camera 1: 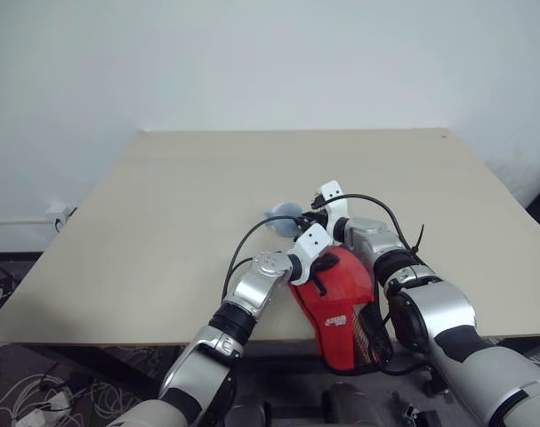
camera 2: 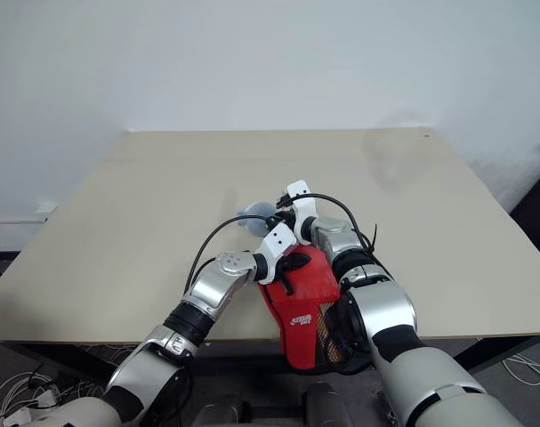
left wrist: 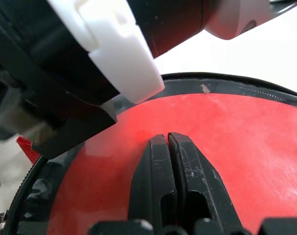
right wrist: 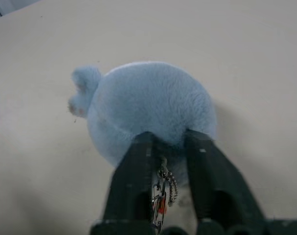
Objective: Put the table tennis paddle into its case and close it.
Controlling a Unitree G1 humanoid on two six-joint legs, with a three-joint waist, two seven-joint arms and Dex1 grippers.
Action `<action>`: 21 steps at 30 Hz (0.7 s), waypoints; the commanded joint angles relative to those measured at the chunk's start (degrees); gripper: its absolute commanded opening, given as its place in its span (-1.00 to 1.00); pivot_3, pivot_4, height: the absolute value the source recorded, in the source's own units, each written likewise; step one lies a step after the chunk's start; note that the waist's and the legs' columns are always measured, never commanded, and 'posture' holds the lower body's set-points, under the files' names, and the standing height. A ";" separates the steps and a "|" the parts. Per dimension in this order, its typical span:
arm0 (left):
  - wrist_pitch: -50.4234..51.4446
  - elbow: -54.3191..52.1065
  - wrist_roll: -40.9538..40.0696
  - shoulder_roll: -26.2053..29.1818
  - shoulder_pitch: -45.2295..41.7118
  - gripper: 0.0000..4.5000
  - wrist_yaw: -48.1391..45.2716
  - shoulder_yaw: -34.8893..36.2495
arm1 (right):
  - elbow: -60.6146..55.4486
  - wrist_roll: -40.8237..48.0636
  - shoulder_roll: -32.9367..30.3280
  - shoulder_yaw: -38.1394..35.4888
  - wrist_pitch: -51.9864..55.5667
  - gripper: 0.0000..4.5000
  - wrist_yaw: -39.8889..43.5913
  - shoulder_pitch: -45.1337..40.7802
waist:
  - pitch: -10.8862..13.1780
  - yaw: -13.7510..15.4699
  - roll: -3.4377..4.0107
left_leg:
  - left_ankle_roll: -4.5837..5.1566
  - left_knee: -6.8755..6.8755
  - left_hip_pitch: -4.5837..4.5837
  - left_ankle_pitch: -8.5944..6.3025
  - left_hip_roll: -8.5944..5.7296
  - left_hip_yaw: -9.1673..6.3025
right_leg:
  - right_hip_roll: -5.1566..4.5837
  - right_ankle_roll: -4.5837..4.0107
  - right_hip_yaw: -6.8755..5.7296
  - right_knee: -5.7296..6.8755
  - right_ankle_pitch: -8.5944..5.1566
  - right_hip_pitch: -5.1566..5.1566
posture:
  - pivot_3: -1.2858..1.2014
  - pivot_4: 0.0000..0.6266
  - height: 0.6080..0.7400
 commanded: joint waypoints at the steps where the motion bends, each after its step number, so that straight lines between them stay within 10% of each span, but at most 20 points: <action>1: 2.34 3.36 1.61 0.81 1.62 -1.00 0.63 -0.90 | -0.77 0.19 -0.12 -0.91 -0.97 -0.99 -0.21 -1.60 | 0.00 0.00 0.00 | 0.00 0.00 0.00 0.00 0.00 0.00 | 0.00 0.00 0.00 0.00 0.00 0.00 | 0.03 -1.00 1.00; 21: 2.36 3.49 1.57 0.58 1.49 -1.00 0.57 -0.95 | -2.62 2.67 -4.03 -6.18 -1.22 -0.99 -2.76 -0.60 | 0.00 0.01 0.00 | 0.00 0.00 -0.04 0.00 -0.01 -0.01 | 0.00 0.02 0.00 -0.04 -0.02 0.00 | 0.03 -1.00 1.00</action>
